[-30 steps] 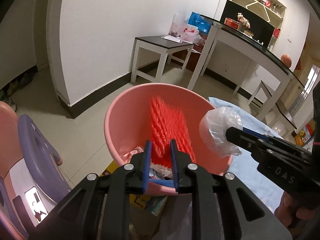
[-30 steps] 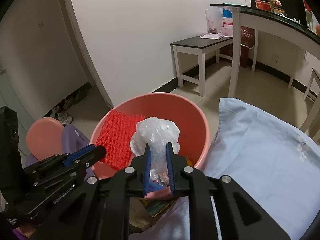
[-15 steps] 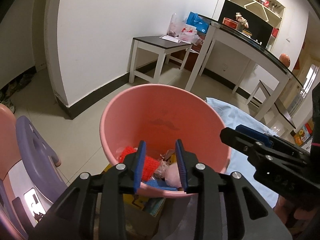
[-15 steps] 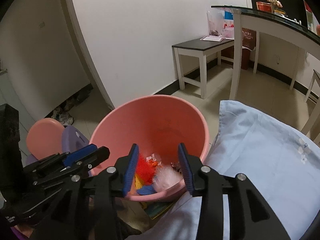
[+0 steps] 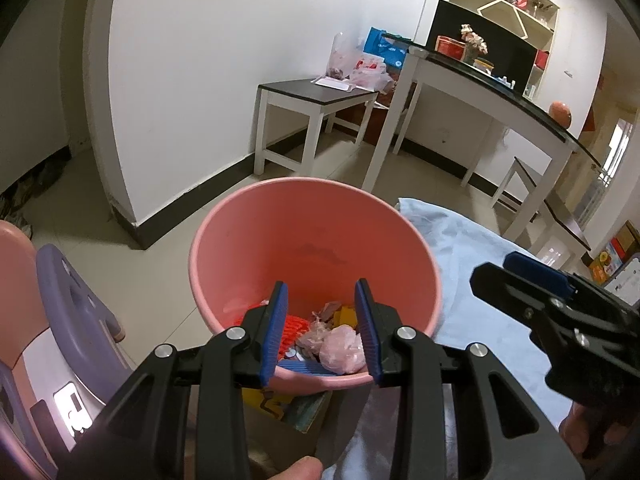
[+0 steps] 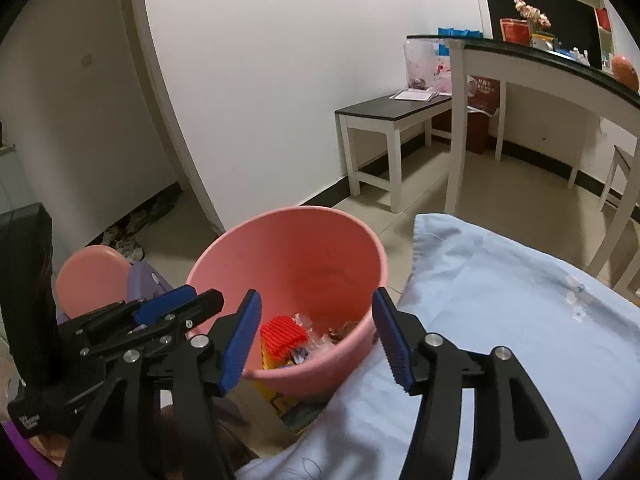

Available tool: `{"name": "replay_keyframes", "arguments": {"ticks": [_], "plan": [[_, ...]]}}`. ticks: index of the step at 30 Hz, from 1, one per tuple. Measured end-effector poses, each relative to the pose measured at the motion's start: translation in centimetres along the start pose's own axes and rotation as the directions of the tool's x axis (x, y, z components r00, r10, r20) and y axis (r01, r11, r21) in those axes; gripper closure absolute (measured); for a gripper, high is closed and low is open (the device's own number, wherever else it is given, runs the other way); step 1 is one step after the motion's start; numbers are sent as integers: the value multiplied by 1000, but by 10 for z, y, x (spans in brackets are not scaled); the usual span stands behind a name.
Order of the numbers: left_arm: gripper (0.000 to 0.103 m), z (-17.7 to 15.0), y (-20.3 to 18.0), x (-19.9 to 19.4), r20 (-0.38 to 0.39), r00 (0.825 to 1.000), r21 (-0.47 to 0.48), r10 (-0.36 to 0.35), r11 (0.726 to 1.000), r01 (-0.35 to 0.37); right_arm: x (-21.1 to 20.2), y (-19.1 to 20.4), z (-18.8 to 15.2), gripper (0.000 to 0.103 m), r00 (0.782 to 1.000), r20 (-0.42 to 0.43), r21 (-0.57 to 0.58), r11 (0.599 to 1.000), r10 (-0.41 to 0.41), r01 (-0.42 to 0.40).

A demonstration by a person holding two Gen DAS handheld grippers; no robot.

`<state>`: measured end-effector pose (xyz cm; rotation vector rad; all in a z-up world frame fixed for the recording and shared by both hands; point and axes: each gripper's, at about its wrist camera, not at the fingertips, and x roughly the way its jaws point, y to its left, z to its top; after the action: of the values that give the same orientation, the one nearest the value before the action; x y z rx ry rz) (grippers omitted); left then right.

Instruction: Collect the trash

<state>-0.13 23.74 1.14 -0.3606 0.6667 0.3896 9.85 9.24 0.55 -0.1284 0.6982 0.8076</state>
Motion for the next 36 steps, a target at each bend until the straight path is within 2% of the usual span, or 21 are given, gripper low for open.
{"name": "replay_keyframes", "arguments": {"ticks": [10,20,36], "plan": [[68,2,-20,-14,24,999,32,-23,999,22,-34,-13,-14,34,998,28,4,999,-48,48],[68,-2,-46,-27,37,998,69,-54,996,52,-60,-21,-26,33,995,47,22,996,-90,89],[68,-9,-73,-38,38,997,115,-73,991,68,-83,-33,-35,33,991,66,55,992,-114,110]]}}
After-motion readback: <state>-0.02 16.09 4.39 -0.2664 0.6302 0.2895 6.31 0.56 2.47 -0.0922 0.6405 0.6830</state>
